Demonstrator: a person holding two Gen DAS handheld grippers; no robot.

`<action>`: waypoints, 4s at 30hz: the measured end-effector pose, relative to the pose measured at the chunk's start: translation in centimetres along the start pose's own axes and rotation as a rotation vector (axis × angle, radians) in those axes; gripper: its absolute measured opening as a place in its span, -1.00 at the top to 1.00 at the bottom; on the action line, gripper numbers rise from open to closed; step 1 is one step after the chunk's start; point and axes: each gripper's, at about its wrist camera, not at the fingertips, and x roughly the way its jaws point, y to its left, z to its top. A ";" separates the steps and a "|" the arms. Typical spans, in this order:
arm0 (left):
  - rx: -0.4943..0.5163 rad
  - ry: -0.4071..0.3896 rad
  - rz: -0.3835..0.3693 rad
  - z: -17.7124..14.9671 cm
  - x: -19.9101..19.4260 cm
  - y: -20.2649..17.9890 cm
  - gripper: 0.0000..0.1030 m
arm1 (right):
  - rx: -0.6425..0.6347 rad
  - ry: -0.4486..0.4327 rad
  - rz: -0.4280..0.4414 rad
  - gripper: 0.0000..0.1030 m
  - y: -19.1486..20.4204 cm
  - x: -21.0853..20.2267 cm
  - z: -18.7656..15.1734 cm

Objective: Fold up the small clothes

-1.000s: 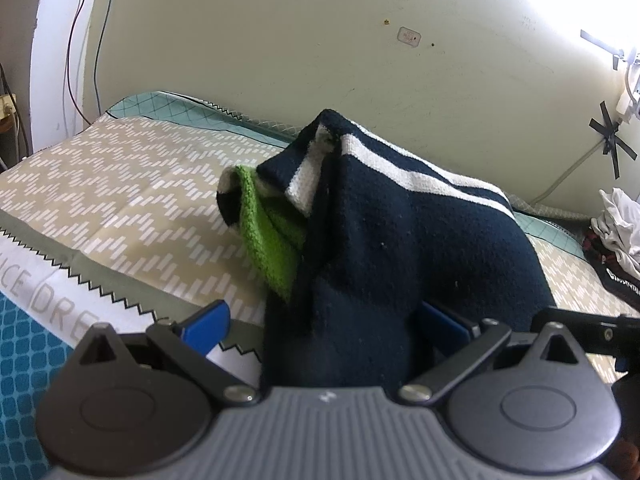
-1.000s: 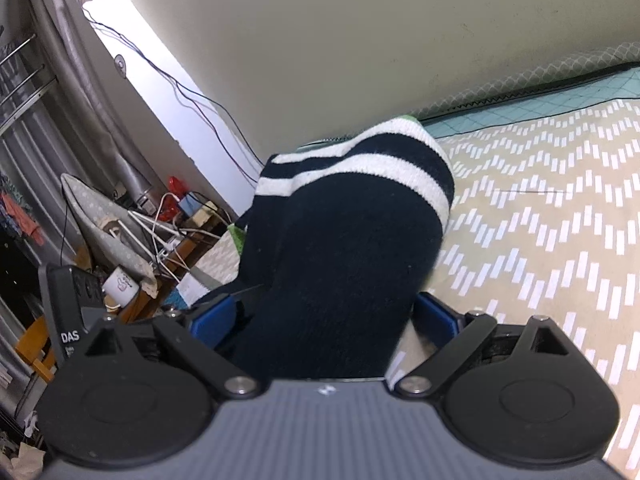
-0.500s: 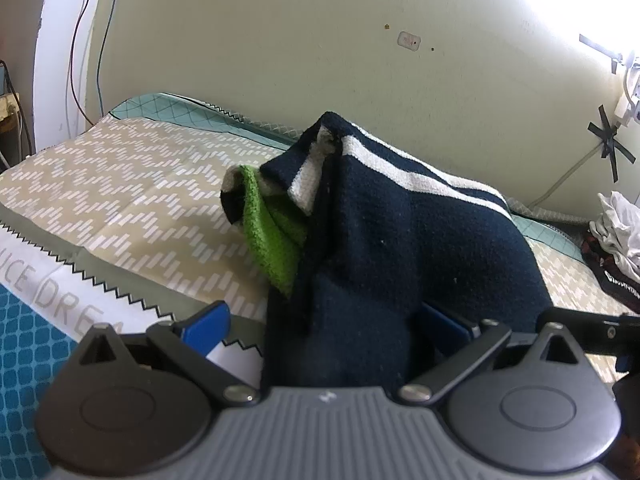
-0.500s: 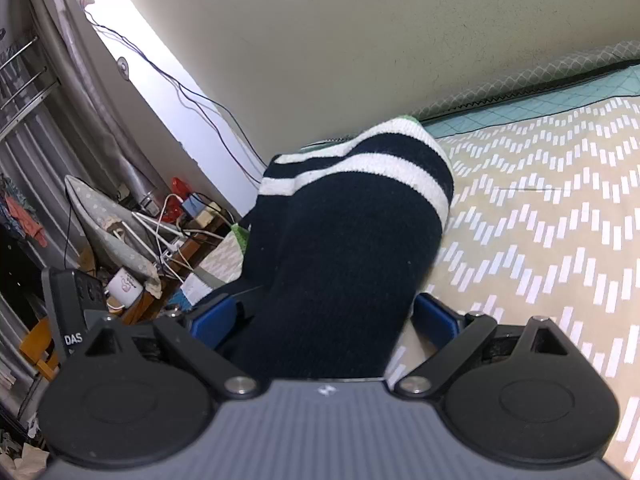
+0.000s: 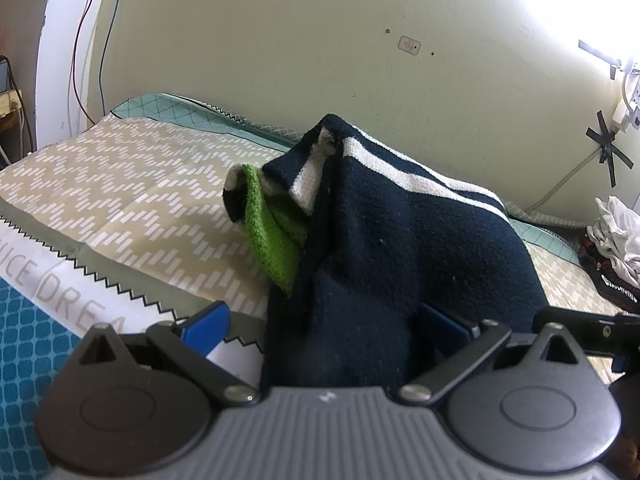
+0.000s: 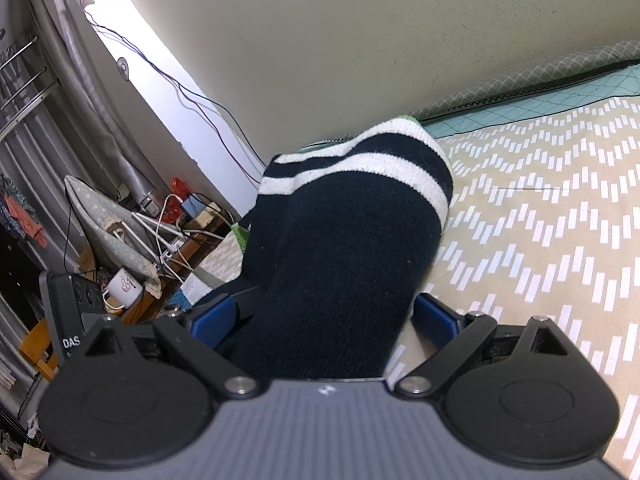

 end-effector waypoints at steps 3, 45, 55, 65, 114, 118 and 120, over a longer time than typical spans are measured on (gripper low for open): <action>-0.002 -0.001 0.002 0.0 0.0 -0.1 -1.00 | 0.001 0.000 0.001 -0.73 0.0 0.0 0.0; 0.075 -0.027 0.139 -0.1 -0.6 -1.4 -1.00 | 0.010 -0.007 0.011 -0.73 0.0 -0.2 0.0; 0.087 -0.031 0.145 0.0 -0.9 -1.4 -1.00 | 0.012 -0.009 0.012 -0.73 0.1 -0.3 0.0; 0.086 -0.041 0.168 0.0 -1.1 -1.3 -1.00 | 0.007 -0.017 -0.052 -0.73 0.5 -0.3 0.0; 0.028 -0.001 0.115 0.1 -0.7 -0.4 -1.00 | -0.027 -0.009 -0.104 -0.70 0.3 -0.1 0.1; 0.017 0.009 0.105 0.2 -0.6 -0.2 -1.00 | -0.031 -0.004 -0.102 -0.70 0.3 0.0 0.1; 0.021 0.009 0.108 0.2 -0.5 -0.3 -1.00 | -0.032 -0.002 -0.101 -0.68 0.3 0.0 0.1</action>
